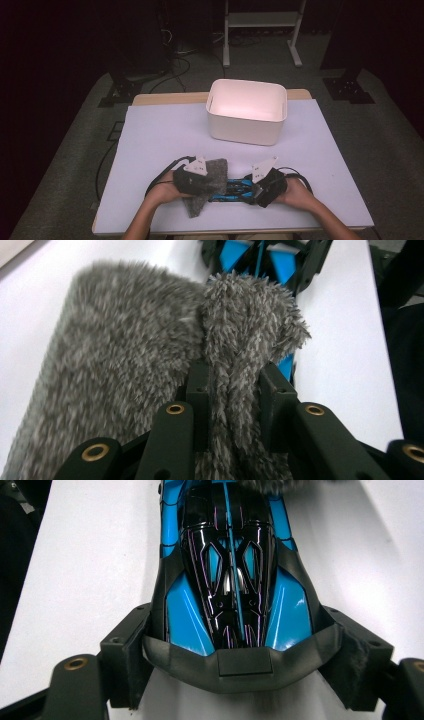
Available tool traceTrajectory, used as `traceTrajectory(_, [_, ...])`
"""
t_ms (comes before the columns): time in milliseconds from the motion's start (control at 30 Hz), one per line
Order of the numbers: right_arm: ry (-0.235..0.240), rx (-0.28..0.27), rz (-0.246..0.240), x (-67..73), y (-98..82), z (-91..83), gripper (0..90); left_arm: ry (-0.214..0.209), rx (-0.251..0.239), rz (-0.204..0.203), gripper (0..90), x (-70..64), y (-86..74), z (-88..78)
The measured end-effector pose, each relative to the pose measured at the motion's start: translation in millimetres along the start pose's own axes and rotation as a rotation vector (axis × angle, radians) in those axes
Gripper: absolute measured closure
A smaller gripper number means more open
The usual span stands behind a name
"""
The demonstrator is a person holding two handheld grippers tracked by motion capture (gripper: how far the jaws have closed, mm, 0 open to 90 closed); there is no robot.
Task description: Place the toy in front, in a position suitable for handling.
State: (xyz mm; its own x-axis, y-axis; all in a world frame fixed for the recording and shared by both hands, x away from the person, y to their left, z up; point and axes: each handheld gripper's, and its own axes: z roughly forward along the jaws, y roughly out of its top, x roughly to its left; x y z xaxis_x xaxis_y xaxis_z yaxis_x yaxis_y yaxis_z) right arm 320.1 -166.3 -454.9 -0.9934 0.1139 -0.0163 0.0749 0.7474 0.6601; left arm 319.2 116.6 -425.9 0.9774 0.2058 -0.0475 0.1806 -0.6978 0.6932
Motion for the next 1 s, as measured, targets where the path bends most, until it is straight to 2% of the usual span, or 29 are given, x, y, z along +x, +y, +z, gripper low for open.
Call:
traceTrajectory(67, [0.003, -0.005, 0.006, -0.3, -0.7, 0.1, 22.8, -0.004, -0.008, -0.006, 71.5, -0.6, 1.5, 0.6])
traceTrajectory(200, [-0.004, -0.007, 0.013, 1.1, -0.5, 0.4, 22.7, -0.034, -0.036, 0.023, 71.3, -5.5, 14.4, 7.1])
traceTrajectory(300, [-0.006, -0.011, 0.024, 2.4, 0.3, 1.4, 22.7, -0.037, -0.017, 0.056, 70.7, -8.7, 22.0, 13.2])
traceTrajectory(367, [-0.012, -0.012, 0.035, 3.9, 0.5, 1.9, 22.7, -0.034, -0.016, 0.054, 70.6, -8.6, 20.8, 13.3])
traceTrajectory(467, [-0.019, -0.013, 0.054, 6.2, 1.2, 2.3, 22.6, -0.005, 0.008, 0.052, 71.0, -6.9, 16.2, 8.9])
traceTrajectory(600, [-0.035, -0.008, 0.074, 10.1, 2.4, 2.9, 22.6, 0.023, 0.017, 0.020, 71.4, -2.1, 7.1, 2.2])
traceTrajectory(700, [-0.044, -0.011, 0.083, 12.5, 3.1, 4.0, 22.6, 0.007, -0.014, 0.000, 71.7, -1.2, 8.4, 2.3])
traceTrajectory(800, [-0.048, -0.014, 0.093, 14.3, 4.0, 5.1, 22.6, -0.015, -0.037, 0.007, 71.7, -3.8, 19.2, 8.6])
traceTrajectory(833, [-0.048, -0.015, 0.088, 14.1, 4.1, 5.4, 22.6, -0.015, -0.012, 0.025, 71.6, -5.5, 25.6, 16.3])
traceTrajectory(933, [-0.038, -0.025, 0.085, 13.2, 2.4, 4.9, 22.6, -0.012, -0.009, 0.025, 71.2, -4.8, 26.6, 15.8])
traceTrajectory(1000, [-0.032, -0.021, 0.077, 12.3, 2.8, 4.6, 22.6, 0.006, -0.002, 0.021, 71.3, -2.3, 21.2, 12.0])
